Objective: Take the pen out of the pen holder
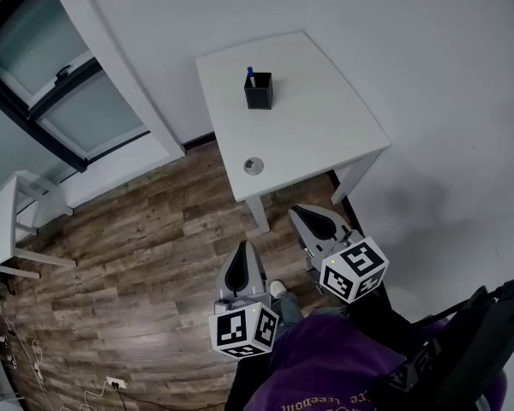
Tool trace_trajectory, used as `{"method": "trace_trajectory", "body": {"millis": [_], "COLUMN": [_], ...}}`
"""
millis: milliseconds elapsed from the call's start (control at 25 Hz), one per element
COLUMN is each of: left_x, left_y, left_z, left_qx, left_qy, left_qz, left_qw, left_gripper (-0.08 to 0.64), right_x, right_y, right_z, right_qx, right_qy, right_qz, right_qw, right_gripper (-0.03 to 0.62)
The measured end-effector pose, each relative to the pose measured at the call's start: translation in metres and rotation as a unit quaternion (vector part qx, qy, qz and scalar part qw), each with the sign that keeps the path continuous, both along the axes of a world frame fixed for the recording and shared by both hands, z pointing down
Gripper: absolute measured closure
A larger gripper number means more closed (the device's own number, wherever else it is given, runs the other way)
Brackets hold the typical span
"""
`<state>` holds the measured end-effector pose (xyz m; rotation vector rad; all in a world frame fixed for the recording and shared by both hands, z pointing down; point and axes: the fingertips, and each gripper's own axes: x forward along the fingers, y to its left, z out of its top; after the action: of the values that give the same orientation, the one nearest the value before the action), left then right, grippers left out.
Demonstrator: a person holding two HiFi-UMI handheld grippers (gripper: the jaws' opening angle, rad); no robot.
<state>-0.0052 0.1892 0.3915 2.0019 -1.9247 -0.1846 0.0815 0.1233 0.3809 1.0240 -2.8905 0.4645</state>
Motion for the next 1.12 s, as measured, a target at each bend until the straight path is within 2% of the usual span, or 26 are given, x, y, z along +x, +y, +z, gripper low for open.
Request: {"method": "trace_trajectory", "body": {"millis": [200, 520, 840, 1120], "left_x": [-0.032, -0.055, -0.081, -0.086], "left_y": [-0.033, -0.087, -0.168, -0.251], "left_z": [0.009, 0.026, 0.03, 0.024], "left_qx": [-0.012, -0.035, -0.043, -0.041], "left_qy": [0.0, 0.011, 0.004, 0.002], "left_qz": [0.007, 0.011, -0.014, -0.025], "left_qw": [0.9999, 0.9993, 0.999, 0.9989], "left_gripper": [0.554, 0.554, 0.554, 0.554], "right_x": [-0.024, -0.04, -0.067, -0.077], "right_y": [-0.03, -0.086, -0.176, -0.267], "right_z": [0.006, 0.018, 0.022, 0.023], "right_qx": [-0.005, -0.011, -0.012, -0.01], "right_qy": [0.01, 0.026, 0.031, 0.041], "right_qz": [0.02, 0.033, 0.017, 0.006], "right_qw": [1.0, 0.999, 0.999, 0.999], "right_gripper": [0.58, 0.58, 0.58, 0.58]}}
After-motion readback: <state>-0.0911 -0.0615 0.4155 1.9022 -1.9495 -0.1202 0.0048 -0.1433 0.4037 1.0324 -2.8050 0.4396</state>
